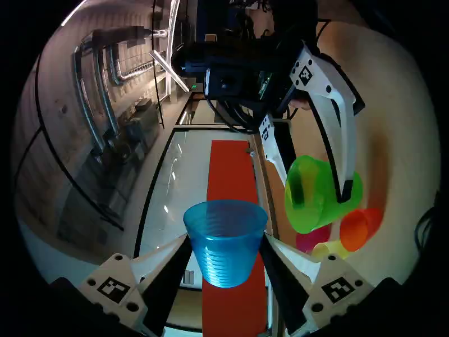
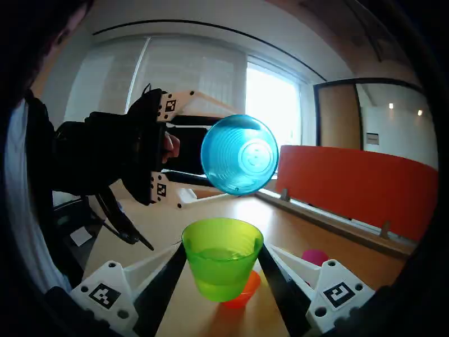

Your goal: Pour water

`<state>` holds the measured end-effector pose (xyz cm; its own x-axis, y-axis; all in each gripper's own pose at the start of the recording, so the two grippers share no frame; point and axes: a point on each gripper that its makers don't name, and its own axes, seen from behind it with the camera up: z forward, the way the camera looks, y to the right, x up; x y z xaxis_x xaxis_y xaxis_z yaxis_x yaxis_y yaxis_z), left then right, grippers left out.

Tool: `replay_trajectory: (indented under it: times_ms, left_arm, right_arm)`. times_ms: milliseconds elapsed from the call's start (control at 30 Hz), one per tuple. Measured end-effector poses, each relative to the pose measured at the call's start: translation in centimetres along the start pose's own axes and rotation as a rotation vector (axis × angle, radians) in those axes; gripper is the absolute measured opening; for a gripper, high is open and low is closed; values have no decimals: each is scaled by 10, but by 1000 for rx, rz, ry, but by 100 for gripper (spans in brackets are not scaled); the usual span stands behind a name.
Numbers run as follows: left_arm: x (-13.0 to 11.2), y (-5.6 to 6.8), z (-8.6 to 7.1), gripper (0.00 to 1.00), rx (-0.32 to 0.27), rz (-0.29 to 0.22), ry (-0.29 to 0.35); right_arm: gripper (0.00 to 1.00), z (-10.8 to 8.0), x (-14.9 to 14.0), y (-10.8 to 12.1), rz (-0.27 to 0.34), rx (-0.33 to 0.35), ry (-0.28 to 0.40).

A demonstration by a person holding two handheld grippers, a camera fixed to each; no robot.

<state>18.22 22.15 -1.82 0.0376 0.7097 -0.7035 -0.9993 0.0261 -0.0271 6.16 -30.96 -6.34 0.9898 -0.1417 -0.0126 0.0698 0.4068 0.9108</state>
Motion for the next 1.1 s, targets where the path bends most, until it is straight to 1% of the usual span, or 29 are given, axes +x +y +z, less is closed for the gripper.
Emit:
replay_trajectory:
  times_ms: [367,500,667,833,967,1100]
  left_arm:
    - [-3,3,1,81,-2,-48,-6]
    - [-6,3,1,81,5,-75,-12]
    - [-10,4,0,81,12,-123,-21]
    - [-15,8,-1,81,16,-174,-33]
    - [-20,11,-2,81,25,-221,-44]
    - [-25,14,-2,81,33,-279,-57]
  right_arm:
    - [90,0,0,0,0,-1,0]
    - [90,1,0,-1,0,-1,1]
    - [90,0,1,0,-1,-4,3]
    - [90,-2,1,1,0,-6,5]
    - [90,-3,1,1,0,-7,7]
    - [90,-4,1,2,0,-9,9]
